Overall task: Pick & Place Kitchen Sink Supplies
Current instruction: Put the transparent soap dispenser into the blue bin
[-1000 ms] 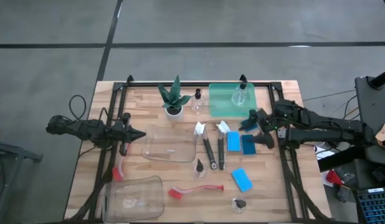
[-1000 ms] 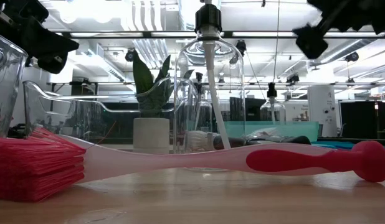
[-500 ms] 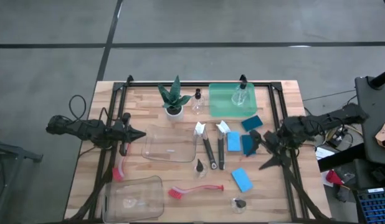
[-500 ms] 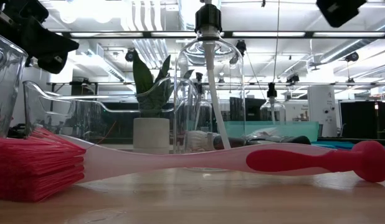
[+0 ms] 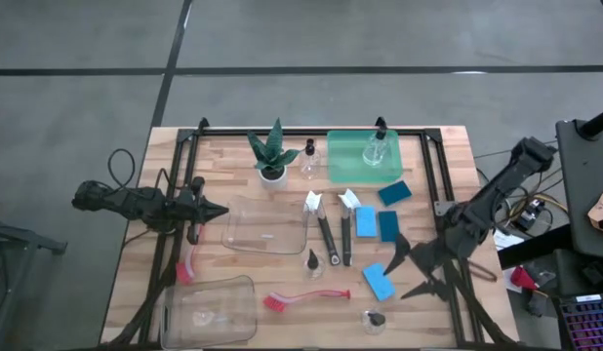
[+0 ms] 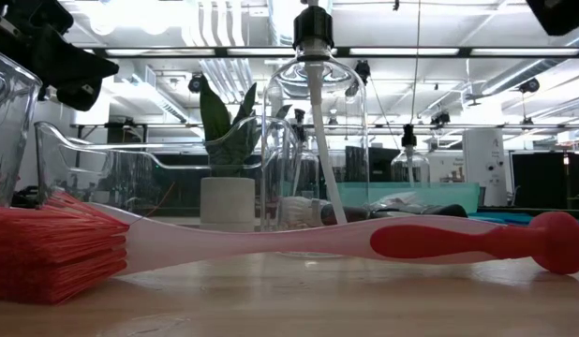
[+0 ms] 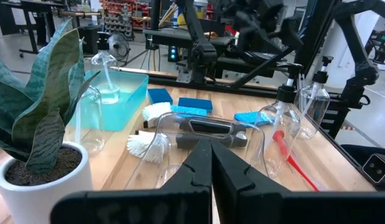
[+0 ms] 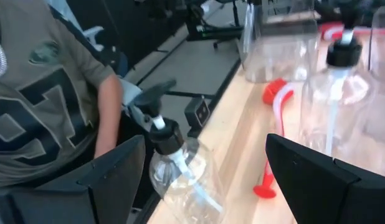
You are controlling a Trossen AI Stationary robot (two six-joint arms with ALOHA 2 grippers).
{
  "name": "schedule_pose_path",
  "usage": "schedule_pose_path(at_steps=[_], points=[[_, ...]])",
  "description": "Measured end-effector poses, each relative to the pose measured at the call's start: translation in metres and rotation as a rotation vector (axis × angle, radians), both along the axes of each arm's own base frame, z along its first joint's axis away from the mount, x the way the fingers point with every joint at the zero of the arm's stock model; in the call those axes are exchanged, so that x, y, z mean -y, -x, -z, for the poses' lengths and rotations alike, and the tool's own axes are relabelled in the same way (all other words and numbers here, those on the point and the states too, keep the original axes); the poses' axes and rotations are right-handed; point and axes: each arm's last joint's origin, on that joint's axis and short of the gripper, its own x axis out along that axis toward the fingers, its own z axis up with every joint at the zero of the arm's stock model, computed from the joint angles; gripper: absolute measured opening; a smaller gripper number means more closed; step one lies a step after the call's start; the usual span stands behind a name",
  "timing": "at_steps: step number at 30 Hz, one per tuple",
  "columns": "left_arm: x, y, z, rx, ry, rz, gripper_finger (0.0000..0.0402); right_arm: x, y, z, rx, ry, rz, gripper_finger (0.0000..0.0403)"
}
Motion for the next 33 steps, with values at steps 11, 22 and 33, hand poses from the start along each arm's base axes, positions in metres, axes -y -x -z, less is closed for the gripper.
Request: schedule_pose_path(at_steps=[11, 22, 33], points=[[0.000, 0.000, 0.000, 0.000, 0.000, 0.000, 0.0000, -0.039, -0.015, 0.025, -0.004, -0.023, -0.025, 0.0327], [0.000, 0.000, 0.000, 0.000, 0.000, 0.000, 0.0000, -0.062, -0.028, 0.048, 0.032, -0.025, -0.051, 0.0327], [0.000, 0.000, 0.000, 0.000, 0.000, 0.000, 0.0000, -0.072, -0.040, 0.062, 0.079, 0.013, 0.009, 0.0327]])
